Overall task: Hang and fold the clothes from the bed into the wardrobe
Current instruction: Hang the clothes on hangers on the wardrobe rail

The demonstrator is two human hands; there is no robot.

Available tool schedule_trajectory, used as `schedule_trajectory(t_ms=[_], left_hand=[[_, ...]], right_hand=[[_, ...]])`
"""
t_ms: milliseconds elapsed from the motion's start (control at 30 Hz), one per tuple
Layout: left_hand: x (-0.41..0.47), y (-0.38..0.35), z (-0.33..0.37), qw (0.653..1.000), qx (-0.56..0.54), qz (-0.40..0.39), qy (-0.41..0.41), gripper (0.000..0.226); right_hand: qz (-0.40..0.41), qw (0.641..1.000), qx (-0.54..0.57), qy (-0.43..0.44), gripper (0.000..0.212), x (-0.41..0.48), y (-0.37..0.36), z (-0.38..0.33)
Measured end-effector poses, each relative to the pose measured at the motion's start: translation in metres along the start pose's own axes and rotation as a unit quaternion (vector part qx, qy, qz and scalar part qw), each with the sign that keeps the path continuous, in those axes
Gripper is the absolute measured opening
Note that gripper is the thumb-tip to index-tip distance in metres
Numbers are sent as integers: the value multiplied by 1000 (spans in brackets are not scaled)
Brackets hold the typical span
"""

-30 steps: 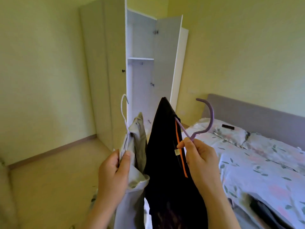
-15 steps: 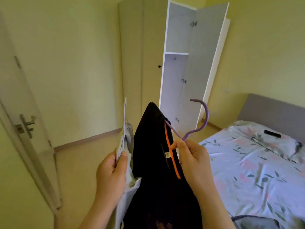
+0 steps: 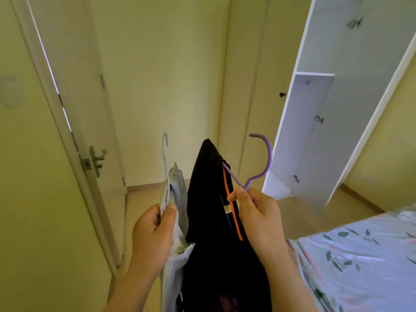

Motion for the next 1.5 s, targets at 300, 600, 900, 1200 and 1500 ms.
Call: schedule_trajectory(t_ms=[300,600,900,1200,1500], left_hand=[[90,-14,-50,999,-27,-34,21,43],[203,-35,-83,991,-22,-131,18,48],[280,-90,-124,978,36,-207,6,43],[363,-153,-136,975,65,-210,-15,37],[425,-240,-162,948,64,-310,-32,36]], right_hand=[[-10,1000,-8,-11,32,84,-67,28],[60,997,-27,-48,33,171,-124,42],[108,989,-17,-96,32,249,-132,76],[145,981,2,-132,32,339,-121,109],[245,955,-10,-167,29,396,-99,141]])
Point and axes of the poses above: each hand's wrist, its own x-axis towards the middle knuckle, its own y-axis out of the back of the hand, z = x × y, the point moved 7 cm from there along x, towards the middle knuckle, and after that the axes turned 2 degrees about z, right-handed, at the moved point
